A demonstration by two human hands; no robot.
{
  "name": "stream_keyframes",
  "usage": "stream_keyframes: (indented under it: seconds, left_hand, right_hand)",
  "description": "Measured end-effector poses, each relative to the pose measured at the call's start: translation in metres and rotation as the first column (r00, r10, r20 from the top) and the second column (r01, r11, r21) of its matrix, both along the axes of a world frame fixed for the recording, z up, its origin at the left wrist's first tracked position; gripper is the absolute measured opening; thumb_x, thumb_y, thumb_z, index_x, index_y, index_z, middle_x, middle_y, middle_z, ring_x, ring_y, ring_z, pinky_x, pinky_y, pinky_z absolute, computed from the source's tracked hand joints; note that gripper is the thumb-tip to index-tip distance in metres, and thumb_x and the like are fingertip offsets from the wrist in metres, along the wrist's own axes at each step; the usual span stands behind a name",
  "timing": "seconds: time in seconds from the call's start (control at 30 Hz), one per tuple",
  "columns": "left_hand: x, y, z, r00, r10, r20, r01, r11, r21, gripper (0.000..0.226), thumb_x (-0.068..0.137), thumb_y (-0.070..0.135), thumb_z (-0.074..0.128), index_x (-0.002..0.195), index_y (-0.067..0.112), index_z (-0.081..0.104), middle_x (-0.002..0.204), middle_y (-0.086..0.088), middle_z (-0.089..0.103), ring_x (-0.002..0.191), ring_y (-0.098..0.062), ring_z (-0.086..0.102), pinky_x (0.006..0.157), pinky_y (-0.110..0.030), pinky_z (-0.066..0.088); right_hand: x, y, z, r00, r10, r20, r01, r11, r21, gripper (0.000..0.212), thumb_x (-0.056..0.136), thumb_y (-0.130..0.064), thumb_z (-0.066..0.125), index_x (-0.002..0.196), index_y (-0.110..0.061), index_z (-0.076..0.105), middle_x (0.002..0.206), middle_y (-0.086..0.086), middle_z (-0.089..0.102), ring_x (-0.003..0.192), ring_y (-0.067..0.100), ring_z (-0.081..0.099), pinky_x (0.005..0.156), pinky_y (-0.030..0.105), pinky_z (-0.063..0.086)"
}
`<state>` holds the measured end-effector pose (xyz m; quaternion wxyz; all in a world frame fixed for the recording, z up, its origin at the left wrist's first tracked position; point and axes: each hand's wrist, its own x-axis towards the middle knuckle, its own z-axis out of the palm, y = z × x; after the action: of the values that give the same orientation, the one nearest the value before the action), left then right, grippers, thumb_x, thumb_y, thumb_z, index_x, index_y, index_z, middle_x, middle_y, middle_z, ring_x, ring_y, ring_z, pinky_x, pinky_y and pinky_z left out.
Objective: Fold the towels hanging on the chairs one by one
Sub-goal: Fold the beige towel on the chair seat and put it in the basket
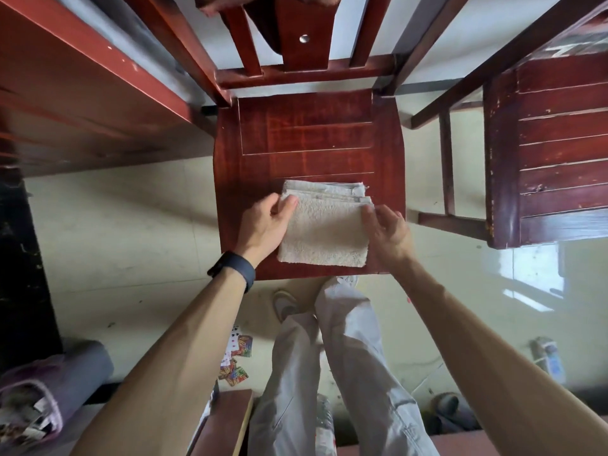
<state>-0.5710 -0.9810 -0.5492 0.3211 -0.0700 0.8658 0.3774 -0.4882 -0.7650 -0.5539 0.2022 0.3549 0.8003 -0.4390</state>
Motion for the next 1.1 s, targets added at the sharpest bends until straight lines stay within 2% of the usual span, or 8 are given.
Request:
stream_keyframes:
  seconds: [0.1,0.33,0.47,0.67,0.8,0.97,1.03,1.1]
  left_hand:
    - [-0.007,0.014,-0.018,0.998,0.057,0.006,-0.057,0.996,-0.066,0.044,0.101,0.046,0.046,0.069,0.016,0.041,0.062,0.005,0.047,0.06,-0.018,0.046,0.06,-0.032,0.029]
    - [-0.009,0.029,-0.05,0.996,0.054,-0.068,-0.07,0.96,-0.271,0.04,0.104,0.047,0.03,0.087,0.015,0.047,0.093,-0.022,0.07,0.086,-0.043,0.065,0.063,-0.036,0.037]
    - [-0.008,0.036,-0.052,0.991,0.005,-0.135,-0.061,0.906,-0.419,0.044,0.103,0.048,0.03,0.095,0.013,0.057,0.093,-0.019,0.071,0.088,-0.042,0.066,0.065,-0.039,0.042]
    - [-0.027,0.033,-0.056,1.0,0.023,-0.02,-0.03,0.86,-0.509,0.06,0.092,0.06,0.032,0.098,0.016,0.072,0.099,-0.015,0.072,0.095,-0.04,0.066,0.08,-0.041,0.051]
    - [-0.026,0.034,-0.049,0.996,-0.053,-0.071,0.004,0.832,-0.554,0.056,0.095,0.061,0.032,0.105,0.015,0.063,0.102,-0.015,0.07,0.095,-0.039,0.065,0.071,-0.039,0.043]
    - [0.013,0.025,-0.038,0.795,-0.307,-0.524,0.046,0.891,-0.452,0.038,0.096,0.039,0.048,0.123,0.015,0.059,0.122,-0.011,0.058,0.108,-0.03,0.056,0.084,-0.044,0.044]
    - [0.033,0.027,-0.042,0.703,-0.446,-0.553,0.231,0.88,-0.416,0.044,0.095,0.031,0.051,0.136,0.016,0.056,0.143,-0.011,0.05,0.131,-0.03,0.048,0.104,-0.047,0.037]
    - [0.044,0.031,-0.048,0.684,-0.552,-0.477,0.372,0.827,-0.422,0.053,0.096,0.032,0.048,0.147,0.019,0.046,0.159,-0.005,0.034,0.147,-0.026,0.029,0.116,-0.053,0.023]
  right_hand:
    - [-0.019,-0.004,-0.014,0.998,-0.068,0.001,0.068,0.998,-0.003,0.046,0.102,-0.056,0.038,0.094,-0.015,0.059,0.079,-0.001,0.061,0.069,0.013,0.059,0.049,0.018,0.044]
    - [-0.043,-0.014,-0.039,0.983,-0.059,0.173,0.029,0.984,0.175,0.048,0.101,-0.053,0.026,0.092,-0.019,0.058,0.071,-0.006,0.053,0.067,0.019,0.055,0.07,0.036,0.047]
    - [-0.048,-0.013,-0.043,0.977,-0.042,0.208,-0.014,0.966,0.26,0.052,0.1,-0.056,0.027,0.089,-0.019,0.063,0.066,-0.007,0.051,0.062,0.018,0.05,0.068,0.033,0.04]
    - [-0.056,-0.008,-0.049,0.969,0.016,0.248,-0.103,0.934,0.341,0.062,0.098,-0.062,0.026,0.073,-0.02,0.063,0.064,-0.002,0.056,0.068,0.028,0.055,0.067,0.033,0.039]
    - [-0.057,-0.007,-0.047,0.956,-0.025,0.291,-0.081,0.935,0.344,0.059,0.095,-0.066,0.026,0.093,-0.022,0.066,0.085,0.005,0.065,0.083,0.031,0.058,0.076,0.036,0.042]
    - [-0.034,-0.024,-0.038,0.998,0.028,-0.061,0.008,0.855,0.518,0.044,0.102,-0.054,0.034,0.1,-0.012,0.047,0.101,0.014,0.055,0.092,0.033,0.051,0.085,0.044,0.04]
    - [-0.02,-0.037,-0.034,0.96,0.185,-0.209,-0.036,0.824,0.565,0.036,0.103,-0.043,0.04,0.107,-0.011,0.055,0.11,0.013,0.058,0.099,0.032,0.052,0.085,0.044,0.042]
    - [-0.009,-0.048,-0.039,0.886,0.4,-0.236,-0.209,0.798,0.565,0.038,0.1,-0.033,0.041,0.128,-0.012,0.057,0.138,0.008,0.055,0.127,0.028,0.049,0.101,0.042,0.037]
